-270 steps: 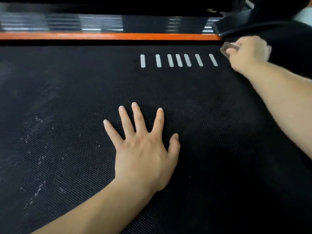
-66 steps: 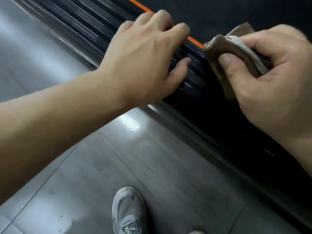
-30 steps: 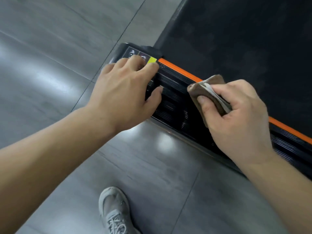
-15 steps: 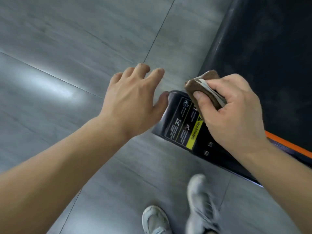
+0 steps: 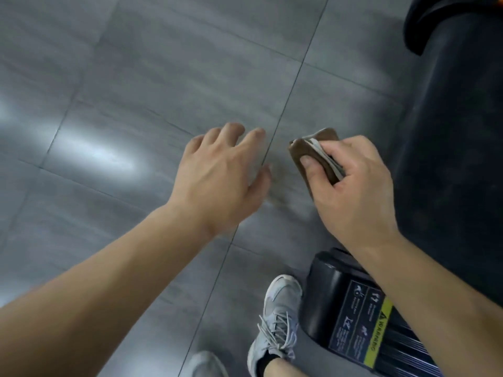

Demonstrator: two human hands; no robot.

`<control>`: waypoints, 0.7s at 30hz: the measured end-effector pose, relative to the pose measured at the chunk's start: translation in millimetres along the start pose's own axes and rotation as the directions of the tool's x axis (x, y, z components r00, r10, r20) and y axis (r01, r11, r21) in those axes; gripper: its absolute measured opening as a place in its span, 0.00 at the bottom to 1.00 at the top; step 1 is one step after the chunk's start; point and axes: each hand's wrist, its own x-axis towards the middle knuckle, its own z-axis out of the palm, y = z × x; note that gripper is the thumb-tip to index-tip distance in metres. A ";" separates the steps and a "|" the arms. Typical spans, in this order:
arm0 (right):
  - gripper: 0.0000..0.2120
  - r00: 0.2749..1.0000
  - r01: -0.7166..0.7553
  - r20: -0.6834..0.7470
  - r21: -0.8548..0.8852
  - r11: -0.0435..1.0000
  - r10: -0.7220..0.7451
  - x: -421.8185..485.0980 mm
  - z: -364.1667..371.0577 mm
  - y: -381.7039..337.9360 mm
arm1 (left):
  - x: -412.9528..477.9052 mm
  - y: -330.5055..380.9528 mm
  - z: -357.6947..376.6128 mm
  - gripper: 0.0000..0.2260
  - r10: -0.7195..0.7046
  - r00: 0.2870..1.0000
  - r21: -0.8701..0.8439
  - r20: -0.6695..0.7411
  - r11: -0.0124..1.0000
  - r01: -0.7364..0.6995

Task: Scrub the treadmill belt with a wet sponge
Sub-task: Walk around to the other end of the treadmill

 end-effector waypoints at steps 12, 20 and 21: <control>0.10 0.991 -0.135 -0.009 -0.032 0.990 0.134 148.6 25.7 -72.9 | 156.6 -106.0 -98.6 0.27 0.058 0.989 0.018 0.137 0.998 -0.061; 0.12 0.962 -0.262 -0.097 -0.047 0.964 0.257 248.3 22.6 -68.0 | 287.1 -127.7 -143.5 0.27 0.155 0.970 0.069 0.186 0.983 -0.171; 0.11 0.957 -0.274 -0.115 -0.042 0.961 0.268 261.2 18.3 -65.7 | 302.2 -125.5 -146.0 0.27 0.161 0.967 0.070 0.195 0.982 -0.178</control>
